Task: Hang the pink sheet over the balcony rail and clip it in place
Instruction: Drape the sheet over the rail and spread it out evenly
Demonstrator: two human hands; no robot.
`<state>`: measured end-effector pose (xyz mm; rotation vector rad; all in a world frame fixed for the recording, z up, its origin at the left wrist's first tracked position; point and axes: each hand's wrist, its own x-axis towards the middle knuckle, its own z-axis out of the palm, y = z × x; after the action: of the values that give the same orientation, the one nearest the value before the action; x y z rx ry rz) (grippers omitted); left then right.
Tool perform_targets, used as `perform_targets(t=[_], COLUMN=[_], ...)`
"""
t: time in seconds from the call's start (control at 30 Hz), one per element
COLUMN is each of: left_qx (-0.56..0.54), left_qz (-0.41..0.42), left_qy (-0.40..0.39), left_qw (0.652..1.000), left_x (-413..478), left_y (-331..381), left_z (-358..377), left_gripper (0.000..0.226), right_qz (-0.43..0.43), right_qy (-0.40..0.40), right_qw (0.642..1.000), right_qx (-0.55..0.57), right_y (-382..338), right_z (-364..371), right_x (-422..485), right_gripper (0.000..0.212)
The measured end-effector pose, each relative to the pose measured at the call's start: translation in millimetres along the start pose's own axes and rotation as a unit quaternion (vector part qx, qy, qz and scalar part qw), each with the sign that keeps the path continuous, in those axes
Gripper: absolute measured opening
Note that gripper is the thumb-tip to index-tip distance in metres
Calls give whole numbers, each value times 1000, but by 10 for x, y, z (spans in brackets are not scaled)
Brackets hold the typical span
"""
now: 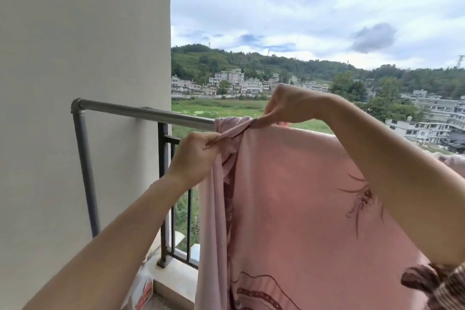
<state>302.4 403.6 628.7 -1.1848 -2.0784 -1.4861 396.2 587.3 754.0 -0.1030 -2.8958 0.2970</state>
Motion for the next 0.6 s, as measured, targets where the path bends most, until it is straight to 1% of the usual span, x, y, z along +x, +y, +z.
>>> perform_targets(t=[0.03, 0.07, 0.13, 0.17, 0.2, 0.23, 0.27, 0.3, 0.33, 0.37, 0.43, 0.5, 0.6], left_qx=[-55, -90, -129, -151, -186, -235, -291, -344, -374, -376, -369, -371, -368], left_qz=[-6, -9, -6, -10, -27, -65, -109, -145, -165, -173, -155, -141, -160], left_qy=[-17, -31, -43, -27, 4, 39, 68, 87, 91, 83, 62, 36, 4], left_qw=[998, 995, 991, 988, 982, 969, 948, 924, 908, 906, 914, 917, 916], left_x=[52, 100, 204, 271, 351, 436, 515, 568, 617, 651, 691, 717, 821], left_y=[-16, -12, -21, -30, -68, -125, -213, -292, -401, -519, -737, -918, -1211], left_z=[-134, -234, -330, -359, -404, -470, -548, -647, -749, -842, -1006, -1161, -1438], left_gripper=[38, 40, 27, 23, 25, 28, 31, 32, 32, 32, 31, 31, 31], right_qz=[11, 13, -6, -18, -26, -24, -19, -17, -14, -5, 23, 47, 79], right_qy=[-12, -14, -16, -27, -43, -59, -74, -89, -98, -96, -80, -86, -105], right_qw=[1000, 1000, 999, 999, 998, 996, 995, 993, 993, 994, 996, 993, 983], right_qx=[12, 24, 33, 35, 42, 56, 68, 72, 63, 48, 34, 61, 131], right_y=[-39, -76, -191, -269, -348, -425, -478, -521, -554, -589, -700, -853, -1057], right_z=[-37, -68, -96, -81, -50, -10, 40, 105, 181, 253, 396, 500, 585], right_x=[66, 137, 283, 353, 420, 484, 555, 633, 723, 822, 1037, 1251, 1532], right_gripper=[35, 29, 22, 24, 31, 40, 45, 44, 39, 36, 32, 30, 26])
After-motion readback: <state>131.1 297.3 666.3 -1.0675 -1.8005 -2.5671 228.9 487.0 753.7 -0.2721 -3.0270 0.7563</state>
